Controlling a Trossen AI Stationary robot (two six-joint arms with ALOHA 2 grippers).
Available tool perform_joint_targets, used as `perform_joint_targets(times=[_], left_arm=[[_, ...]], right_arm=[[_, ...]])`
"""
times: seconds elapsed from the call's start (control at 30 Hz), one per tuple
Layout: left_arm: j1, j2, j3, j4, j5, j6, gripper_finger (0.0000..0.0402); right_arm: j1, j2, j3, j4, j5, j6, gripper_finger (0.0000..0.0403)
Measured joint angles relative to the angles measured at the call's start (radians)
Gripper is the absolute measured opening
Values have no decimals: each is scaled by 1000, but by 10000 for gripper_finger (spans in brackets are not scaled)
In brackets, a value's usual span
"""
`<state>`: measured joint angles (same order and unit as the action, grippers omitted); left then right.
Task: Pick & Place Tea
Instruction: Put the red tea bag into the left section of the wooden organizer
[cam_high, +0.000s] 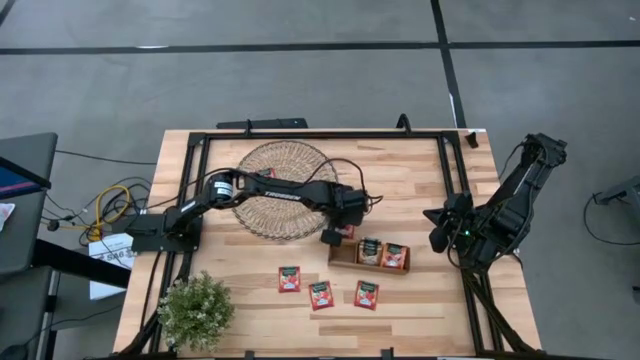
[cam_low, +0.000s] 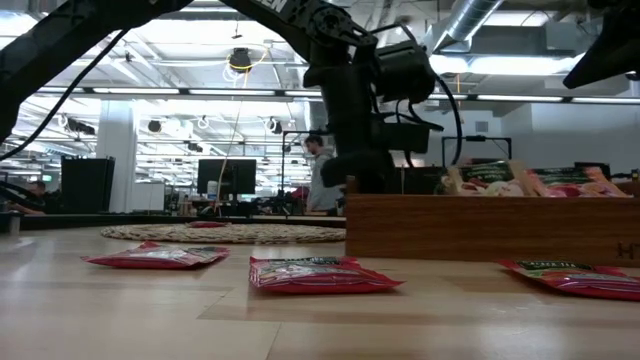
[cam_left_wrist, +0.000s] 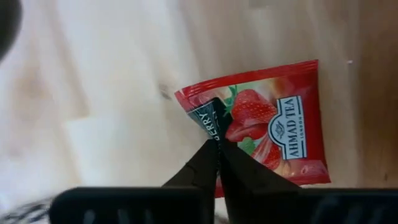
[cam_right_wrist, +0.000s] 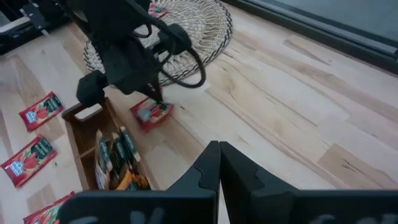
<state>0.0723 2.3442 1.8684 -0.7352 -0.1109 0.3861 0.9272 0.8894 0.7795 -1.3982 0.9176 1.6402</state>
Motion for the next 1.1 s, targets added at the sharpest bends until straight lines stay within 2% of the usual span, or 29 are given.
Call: perform_joint_targets(times=[0.33,0.57,0.8,0.93,1.1], left_arm=[[23,13,203,-79,-308,2,0],[8,10,336,-179,-370,9,0],[-47,8,464,-216,-406,22,0],[-86,2,487,-205,-419,60,0],[-133,-8,487,-207,-491,109,0]], right_arm=[[0,0,0,21,13,-5,0],[0,0,0,147,35,-102,0],[-34,0,0,258,128,-116,0],[-88,0,0,360,132,-228,0],[-171,0,0,524,115,-425,0]])
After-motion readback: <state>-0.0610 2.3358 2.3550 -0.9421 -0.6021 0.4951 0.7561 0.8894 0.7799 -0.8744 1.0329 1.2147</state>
